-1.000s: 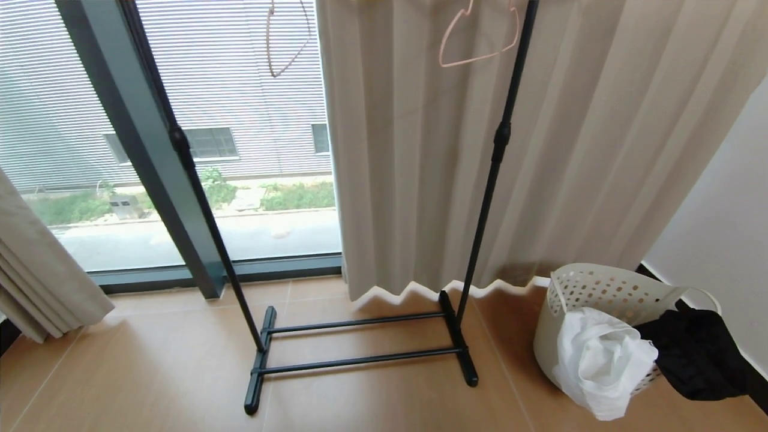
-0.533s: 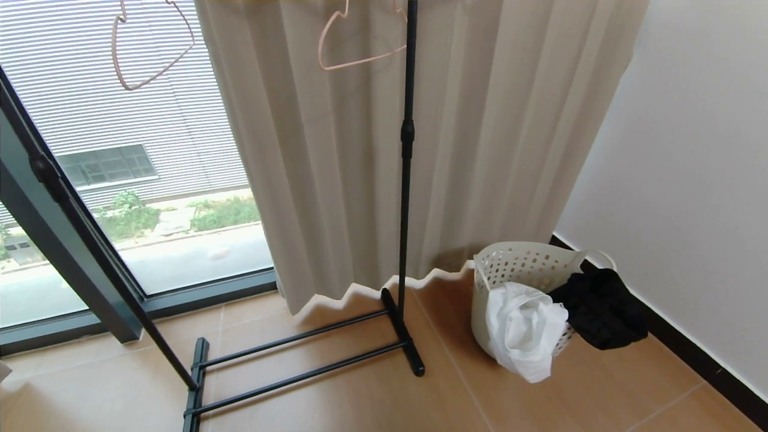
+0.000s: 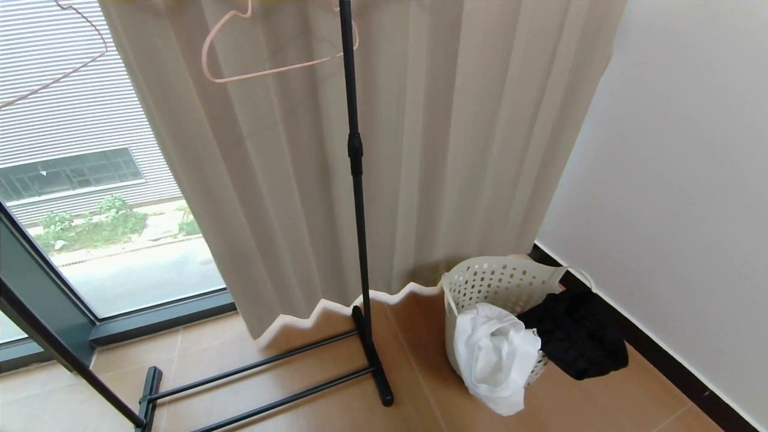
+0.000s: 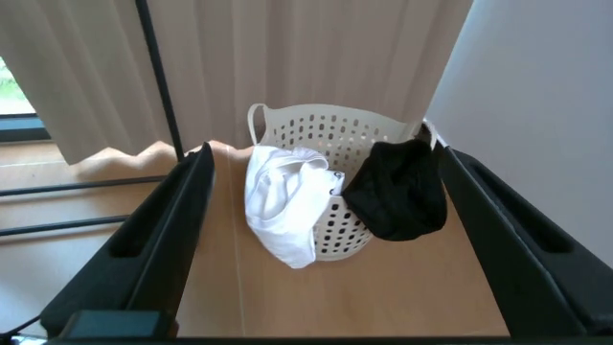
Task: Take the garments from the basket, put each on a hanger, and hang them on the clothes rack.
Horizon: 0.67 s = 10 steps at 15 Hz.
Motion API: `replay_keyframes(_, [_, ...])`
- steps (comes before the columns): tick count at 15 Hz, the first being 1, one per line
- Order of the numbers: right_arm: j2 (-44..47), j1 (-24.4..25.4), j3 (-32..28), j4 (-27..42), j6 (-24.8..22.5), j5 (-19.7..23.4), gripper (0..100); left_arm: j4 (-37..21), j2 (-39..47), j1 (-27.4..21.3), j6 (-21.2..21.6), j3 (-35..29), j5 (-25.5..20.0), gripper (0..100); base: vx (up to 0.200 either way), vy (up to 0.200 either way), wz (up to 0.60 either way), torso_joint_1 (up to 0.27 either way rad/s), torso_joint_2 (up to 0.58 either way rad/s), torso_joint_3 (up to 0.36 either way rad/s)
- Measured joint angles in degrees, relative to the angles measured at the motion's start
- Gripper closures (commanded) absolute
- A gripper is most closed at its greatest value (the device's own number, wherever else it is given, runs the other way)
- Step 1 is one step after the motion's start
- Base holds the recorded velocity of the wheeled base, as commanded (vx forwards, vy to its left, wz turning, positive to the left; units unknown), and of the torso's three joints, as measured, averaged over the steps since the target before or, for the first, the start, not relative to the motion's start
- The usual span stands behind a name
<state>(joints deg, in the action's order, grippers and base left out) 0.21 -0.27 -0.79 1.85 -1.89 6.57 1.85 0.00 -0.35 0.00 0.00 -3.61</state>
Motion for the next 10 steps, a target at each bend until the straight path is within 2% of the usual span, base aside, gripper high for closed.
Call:
replay_keyframes(1, [0.0, 0.0, 0.0, 0.02, -0.02, 0.0, 0, 0.04, 0.0, 0.02, 0.0, 0.0, 0.0, 0, 0.2, -0.2, 0.0, -0.002, 0.01, 0.002])
replay_keyframes(10, [0.0, -0.02, 0.0, -0.02, -0.02, 0.0, 0, 0.13, 0.0, 0.0, -0.07, 0.0, 0.02, 0, 0.0, 0.0, 0.0, 0.0, 0.0, 0.0])
